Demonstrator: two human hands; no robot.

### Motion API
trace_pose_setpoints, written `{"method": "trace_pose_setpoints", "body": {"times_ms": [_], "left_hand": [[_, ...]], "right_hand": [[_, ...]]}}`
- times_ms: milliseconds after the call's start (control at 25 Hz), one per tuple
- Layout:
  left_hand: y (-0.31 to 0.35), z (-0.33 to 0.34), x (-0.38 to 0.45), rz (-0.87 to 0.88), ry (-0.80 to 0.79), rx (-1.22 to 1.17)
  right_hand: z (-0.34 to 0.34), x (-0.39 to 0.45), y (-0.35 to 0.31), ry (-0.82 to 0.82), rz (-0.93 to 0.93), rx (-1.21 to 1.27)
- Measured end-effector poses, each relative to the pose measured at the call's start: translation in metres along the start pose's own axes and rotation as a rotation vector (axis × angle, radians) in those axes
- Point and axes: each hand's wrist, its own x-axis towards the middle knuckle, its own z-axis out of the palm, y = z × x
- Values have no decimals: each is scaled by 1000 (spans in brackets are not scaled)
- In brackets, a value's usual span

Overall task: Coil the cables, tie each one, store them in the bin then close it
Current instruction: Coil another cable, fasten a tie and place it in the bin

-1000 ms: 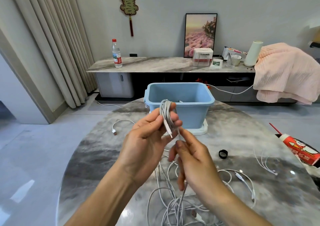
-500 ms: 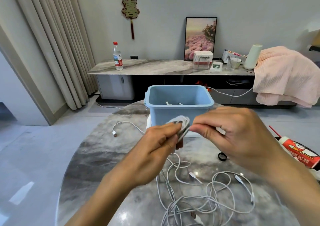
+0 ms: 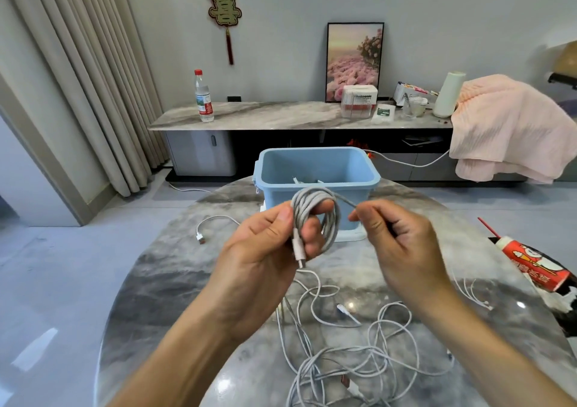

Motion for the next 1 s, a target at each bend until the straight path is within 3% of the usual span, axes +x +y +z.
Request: {"method": "trace_pose_setpoints", "body": {"times_ms": [200,280,440,520,680,760,880,1000], "left_hand": [[-1,-16,9,135,269,3],[1,-25,11,216,330,253],[-13,-16,5,324,245,856],[-16,-15,4,341,231,970],[-10,-17,3,203,41,889],[-6,-12,0,127,-52,779],[-4,-4,-1,38,-121,559],[-2,3,-2,-2,-60,261]], "right_hand": [[47,-39,-23,-312,204,-3],[48,-41,-42,-423,182,-140],[35,-30,-87,-620,182,-459],[30,-25,-99,-648,148,-566],[-1,-2,-84,-424,-202,-669],[-18,12,-68,-297,-346,-608],[-24,21,-44,-211,-247,-200],[-6,10,-23,-70,-41,160]]}}
